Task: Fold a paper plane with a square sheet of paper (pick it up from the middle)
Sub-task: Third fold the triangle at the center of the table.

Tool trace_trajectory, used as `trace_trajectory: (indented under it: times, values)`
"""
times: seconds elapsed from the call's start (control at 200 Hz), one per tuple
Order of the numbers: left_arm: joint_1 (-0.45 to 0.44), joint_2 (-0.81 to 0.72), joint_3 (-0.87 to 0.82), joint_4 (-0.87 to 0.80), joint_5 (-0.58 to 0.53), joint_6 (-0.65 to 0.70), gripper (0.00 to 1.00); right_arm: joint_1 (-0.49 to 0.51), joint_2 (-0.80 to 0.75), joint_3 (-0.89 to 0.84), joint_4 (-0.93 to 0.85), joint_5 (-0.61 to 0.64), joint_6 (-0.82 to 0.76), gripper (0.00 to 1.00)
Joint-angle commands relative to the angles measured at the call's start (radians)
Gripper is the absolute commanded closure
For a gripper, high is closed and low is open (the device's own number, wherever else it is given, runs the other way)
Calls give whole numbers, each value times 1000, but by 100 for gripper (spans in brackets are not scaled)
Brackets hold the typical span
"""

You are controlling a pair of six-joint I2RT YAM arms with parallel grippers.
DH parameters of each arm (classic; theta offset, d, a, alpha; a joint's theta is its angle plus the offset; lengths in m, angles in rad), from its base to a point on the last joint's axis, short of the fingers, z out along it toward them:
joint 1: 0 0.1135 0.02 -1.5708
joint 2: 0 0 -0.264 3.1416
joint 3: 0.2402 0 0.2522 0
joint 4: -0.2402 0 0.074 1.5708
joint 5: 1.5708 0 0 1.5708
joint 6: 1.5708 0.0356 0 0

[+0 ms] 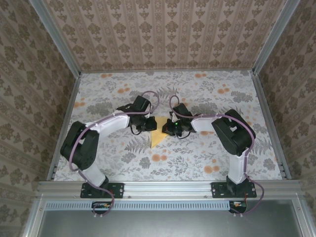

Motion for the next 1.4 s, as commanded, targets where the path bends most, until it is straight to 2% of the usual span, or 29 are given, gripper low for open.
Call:
trace_trajectory:
  times: [0.0, 0.105, 0.23, 0.7, 1.125, 1.395]
  values:
    - [-35, -37, -47, 70, 23, -129, 85, 0, 27, -58, -103, 94, 40, 99]
    - [-77, -11, -58, 88, 56, -161, 85, 0, 31, -61, -100, 98, 49, 99]
    - [-105, 32, -56, 80, 42, -182, 86, 0, 40, -64, -96, 96, 55, 99]
    - [-83, 99, -107, 99, 30, -207, 88, 0, 64, -65, -95, 88, 63, 99]
    - [-79, 104, -150, 125, 80, -225, 87, 0, 72, -62, -110, 87, 63, 99]
    - [-112, 74, -167, 76, 84, -227, 87, -1, 73, -60, -112, 82, 65, 99]
